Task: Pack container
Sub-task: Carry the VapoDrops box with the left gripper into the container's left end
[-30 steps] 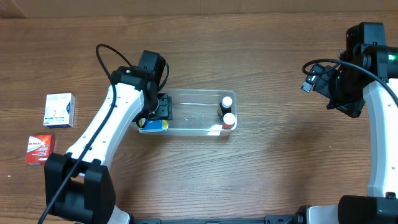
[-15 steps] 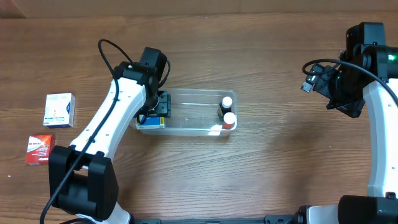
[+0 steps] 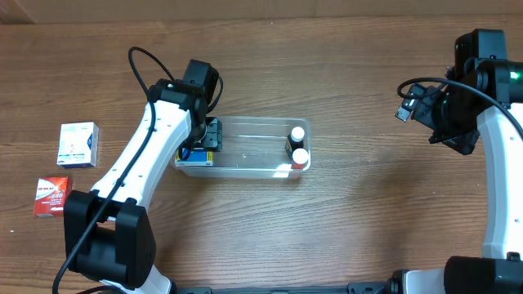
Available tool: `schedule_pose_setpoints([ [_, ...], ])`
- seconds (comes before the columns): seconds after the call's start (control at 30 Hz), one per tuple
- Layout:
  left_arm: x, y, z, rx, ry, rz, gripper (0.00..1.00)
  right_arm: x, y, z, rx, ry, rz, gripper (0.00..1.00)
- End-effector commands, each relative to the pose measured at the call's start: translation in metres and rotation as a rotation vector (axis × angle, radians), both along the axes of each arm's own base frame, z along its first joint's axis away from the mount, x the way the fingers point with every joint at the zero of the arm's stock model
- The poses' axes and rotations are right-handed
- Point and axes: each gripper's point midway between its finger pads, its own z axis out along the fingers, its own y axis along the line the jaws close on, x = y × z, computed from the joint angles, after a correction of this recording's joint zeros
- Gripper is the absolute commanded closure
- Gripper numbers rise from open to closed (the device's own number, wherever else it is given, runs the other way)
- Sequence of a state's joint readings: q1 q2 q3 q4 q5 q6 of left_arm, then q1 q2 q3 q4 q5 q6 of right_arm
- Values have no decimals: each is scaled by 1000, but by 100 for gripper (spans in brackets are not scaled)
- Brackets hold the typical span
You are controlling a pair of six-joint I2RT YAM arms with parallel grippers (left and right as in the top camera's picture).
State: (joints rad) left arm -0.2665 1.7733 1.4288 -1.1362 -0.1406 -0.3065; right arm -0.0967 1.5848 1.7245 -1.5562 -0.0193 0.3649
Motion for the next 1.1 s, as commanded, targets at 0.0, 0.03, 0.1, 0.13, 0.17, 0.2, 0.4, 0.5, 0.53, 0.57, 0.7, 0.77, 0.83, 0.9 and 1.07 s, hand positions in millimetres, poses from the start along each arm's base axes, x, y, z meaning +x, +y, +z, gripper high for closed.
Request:
schedule_pose_setpoints([
  [0.0, 9, 9, 4, 33, -19, 1, 32, 0, 0, 1, -1, -7, 6, 0],
  [0.03, 8, 9, 4, 33, -17, 1, 31, 0, 0, 1, -1, -7, 6, 0],
  [0.1, 8, 9, 4, 34, -16, 1, 26, 0, 0, 1, 0, -7, 6, 0],
  [0.13, 8, 9, 4, 34, -16, 1, 22, 0, 0, 1, 0, -7, 6, 0],
  [0.17, 8, 9, 4, 34, -16, 1, 19, 0, 0, 1, -1, -7, 6, 0],
  [0.2, 8, 9, 4, 34, -14, 1, 18, 0, 0, 1, -1, -7, 6, 0],
  [0.4, 6, 9, 4, 36, -9, 1, 7, 0, 0, 1, 0, -7, 6, 0],
  [0.5, 6, 9, 4, 36, -7, 1, 7, 0, 0, 1, -1, -7, 6, 0],
  [0.53, 6, 9, 4, 36, -6, 1, 7, 0, 0, 1, 0, -7, 6, 0],
  [0.57, 5, 9, 4, 37, -4, 1, 7, 0, 0, 1, 0, -7, 6, 0],
  [0.7, 4, 10, 4, 38, -1, 1, 7, 0, 0, 1, 0, -7, 6, 0],
  [0.77, 4, 10, 3, 38, 1, 1, 7, 0, 0, 1, 0, -7, 6, 0],
  [0.83, 4, 10, 3, 38, 1, 1, 9, 0, 0, 1, 0, -7, 6, 0],
  [0.9, 4, 10, 4, 39, 1, -4, 12, 0, 0, 1, 0, -7, 6, 0],
  [1.07, 5, 8, 4, 36, -4, -10, 14, 0, 0, 1, 0, -8, 6, 0],
])
